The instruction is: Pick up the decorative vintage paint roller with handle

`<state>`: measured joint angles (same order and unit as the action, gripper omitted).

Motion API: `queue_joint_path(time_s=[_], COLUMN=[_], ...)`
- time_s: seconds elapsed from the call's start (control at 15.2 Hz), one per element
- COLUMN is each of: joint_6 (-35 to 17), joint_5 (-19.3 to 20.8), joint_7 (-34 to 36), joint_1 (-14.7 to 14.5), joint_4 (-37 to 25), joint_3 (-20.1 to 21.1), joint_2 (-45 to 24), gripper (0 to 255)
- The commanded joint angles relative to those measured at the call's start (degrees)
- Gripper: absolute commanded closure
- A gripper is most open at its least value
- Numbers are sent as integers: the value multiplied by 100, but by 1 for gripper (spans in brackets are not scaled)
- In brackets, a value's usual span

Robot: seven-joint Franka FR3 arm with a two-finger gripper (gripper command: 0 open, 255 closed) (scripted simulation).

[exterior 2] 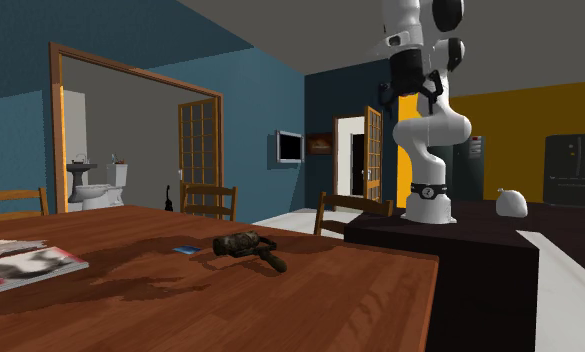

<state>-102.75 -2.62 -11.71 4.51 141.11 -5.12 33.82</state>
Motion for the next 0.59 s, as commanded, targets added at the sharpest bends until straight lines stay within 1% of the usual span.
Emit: queue_joint_path(time_s=[0.0, 0.53], joint_6=[-337, -1552], joint_5=[103, 239], joint_7=[-166, -676], joint_1=[101, 358], joint_4=[62, -92], joint_3=[-161, -676], joint_2=[-272, -1639], gripper=[0, 0])
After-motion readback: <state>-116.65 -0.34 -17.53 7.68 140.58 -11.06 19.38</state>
